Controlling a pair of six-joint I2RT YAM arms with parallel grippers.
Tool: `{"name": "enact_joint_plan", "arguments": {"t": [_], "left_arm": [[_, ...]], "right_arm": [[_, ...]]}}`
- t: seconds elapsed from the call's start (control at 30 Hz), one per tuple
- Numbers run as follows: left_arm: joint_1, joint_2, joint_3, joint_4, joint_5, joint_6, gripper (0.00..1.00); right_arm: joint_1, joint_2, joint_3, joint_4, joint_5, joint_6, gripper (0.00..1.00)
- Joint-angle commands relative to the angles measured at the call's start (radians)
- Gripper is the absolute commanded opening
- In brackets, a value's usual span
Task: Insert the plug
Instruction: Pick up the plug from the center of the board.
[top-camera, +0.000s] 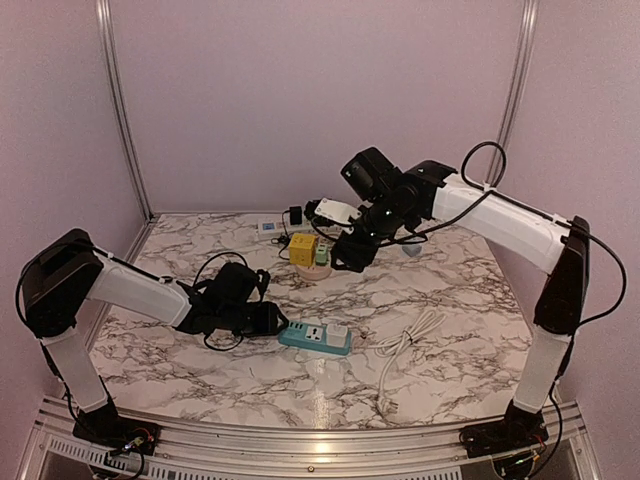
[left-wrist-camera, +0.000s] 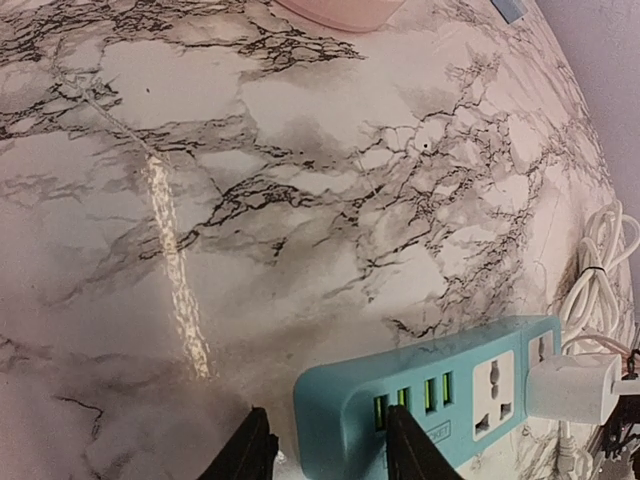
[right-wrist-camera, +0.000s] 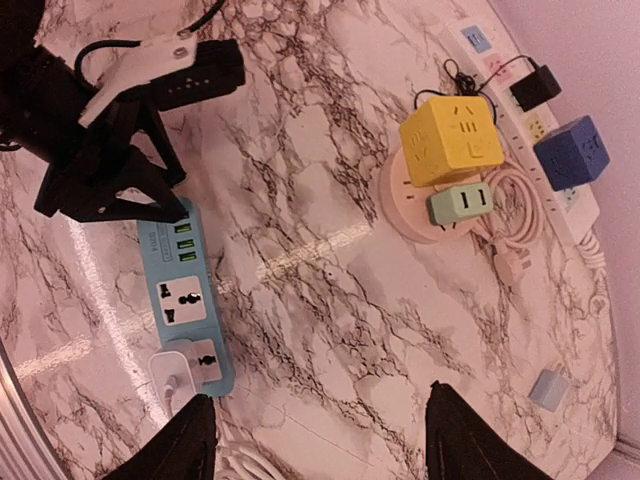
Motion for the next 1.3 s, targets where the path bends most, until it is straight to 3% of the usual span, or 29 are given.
{"name": "enact_joint_plan", "arguments": {"t": [0.0,0.2,0.43,0.57,0.77,1.27], "left_arm": [[-0.019,-0.014,-0.046,0.011,0.063,-0.063,0.39],[-0.055,-0.021,-0.051,0.039,0.071,-0.107,0.44],[-0.070,-0.069,-0.049,0.002,0.033,-0.109,0.53],[-0.070,-0.107,-0.045,-0.031,0.021,-0.104,0.61],[-0.070,-0.164,-0.045,-0.064,-0.002,-0.098,0.68],[-0.070,-0.289,-0.102,-0.078,-0.012,-0.111,0.69]], "right_arm": [[-0.160,-0.021,-0.035,0.126,0.104,0.104,0.67],[-0.387,0.015,-0.123,0.297,0.185,0.177,0.66],[-0.519,0.206,-0.064,0.349,0.241,0.018,0.66],[-0.576,0.293,-0.012,0.345,0.174,-0.023,0.66],[-0.624,0.377,0.012,0.366,0.111,-0.050,0.65],[-0.663,0.537,0.101,0.428,-0.076,-0.065,0.65]]}}
